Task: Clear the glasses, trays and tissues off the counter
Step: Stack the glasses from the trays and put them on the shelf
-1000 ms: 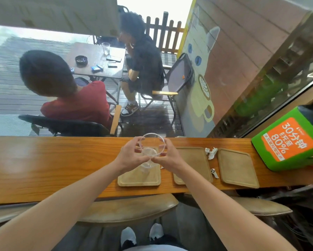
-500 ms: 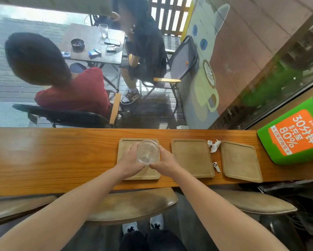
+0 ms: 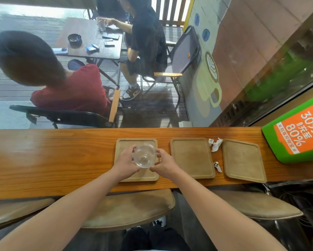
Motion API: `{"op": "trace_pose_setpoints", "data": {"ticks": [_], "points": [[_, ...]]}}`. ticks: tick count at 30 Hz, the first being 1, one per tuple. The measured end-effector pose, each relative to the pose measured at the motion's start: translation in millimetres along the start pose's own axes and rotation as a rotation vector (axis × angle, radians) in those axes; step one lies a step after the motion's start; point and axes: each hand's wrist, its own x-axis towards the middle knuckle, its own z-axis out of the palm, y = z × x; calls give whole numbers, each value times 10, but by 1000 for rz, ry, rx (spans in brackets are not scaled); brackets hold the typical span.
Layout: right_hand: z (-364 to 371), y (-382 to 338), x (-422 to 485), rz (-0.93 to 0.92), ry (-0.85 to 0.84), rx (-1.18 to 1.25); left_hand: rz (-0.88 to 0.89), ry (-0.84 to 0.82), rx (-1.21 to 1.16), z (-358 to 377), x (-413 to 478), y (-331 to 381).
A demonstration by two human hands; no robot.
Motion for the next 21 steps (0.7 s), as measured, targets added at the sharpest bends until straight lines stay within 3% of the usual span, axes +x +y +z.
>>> {"op": "trace_pose_setpoints", "data": {"ticks": [10,15,21], "points": [[138,208,320,15,-14,90,-113,24,-80,146,223,-303],[152,249,304,-29,1,246,-81,47,-179,253,220,-317],[-108,62,-158,-7,55,306,24,-95,-178,61,95,104]]}}
